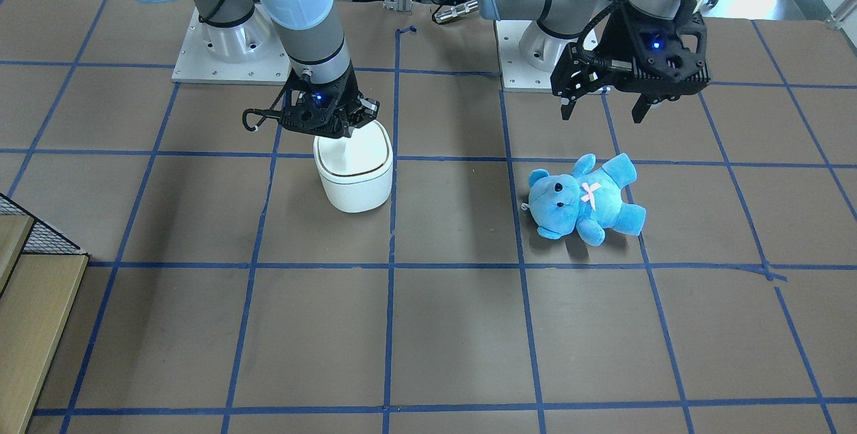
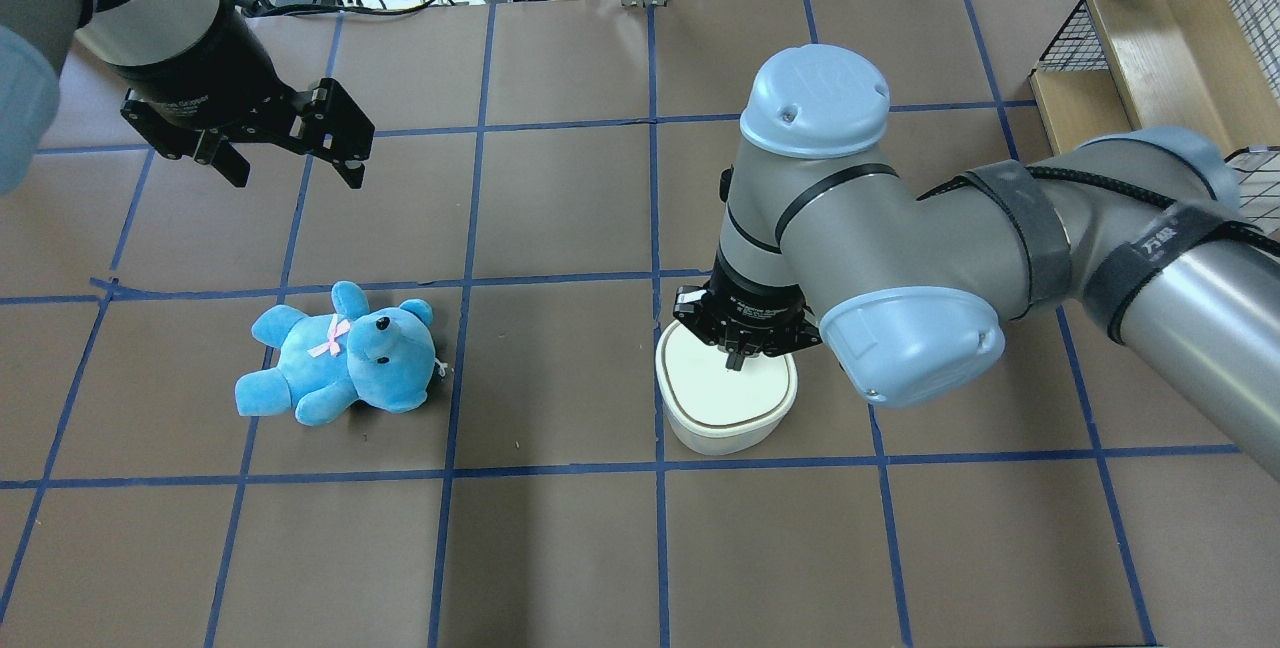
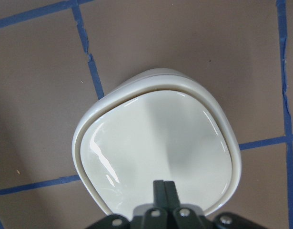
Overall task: Open trash can with right arm
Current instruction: 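Press down on the trash can lid with the right gripper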
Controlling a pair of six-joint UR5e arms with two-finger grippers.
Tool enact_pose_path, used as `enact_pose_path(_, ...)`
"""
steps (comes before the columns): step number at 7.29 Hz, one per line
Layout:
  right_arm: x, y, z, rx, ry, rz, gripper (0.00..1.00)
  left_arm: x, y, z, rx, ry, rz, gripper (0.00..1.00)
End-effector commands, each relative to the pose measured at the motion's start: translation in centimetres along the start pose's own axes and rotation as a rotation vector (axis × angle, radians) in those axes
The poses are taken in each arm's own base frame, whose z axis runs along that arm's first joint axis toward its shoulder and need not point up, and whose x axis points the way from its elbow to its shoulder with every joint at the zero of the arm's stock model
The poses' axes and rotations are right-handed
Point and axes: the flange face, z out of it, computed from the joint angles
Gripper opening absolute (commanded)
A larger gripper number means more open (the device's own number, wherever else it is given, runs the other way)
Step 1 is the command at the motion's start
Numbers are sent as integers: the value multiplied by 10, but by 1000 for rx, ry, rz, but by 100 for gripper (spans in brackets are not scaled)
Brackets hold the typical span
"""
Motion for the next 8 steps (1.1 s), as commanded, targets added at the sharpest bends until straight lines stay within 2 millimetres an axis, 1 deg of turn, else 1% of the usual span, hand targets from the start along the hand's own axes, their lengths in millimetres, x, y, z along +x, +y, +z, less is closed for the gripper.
enact_pose_path(1,1,0,6,3,9,-4,0,0,0,0,0,0,2,100)
enact_pose_path(4,7,1,21,13,19,5,0,0,0,0,0,0,1,100)
enact_pose_path(8,11,-2,23,20,34,33,0,0,0,0,0,0,2,100)
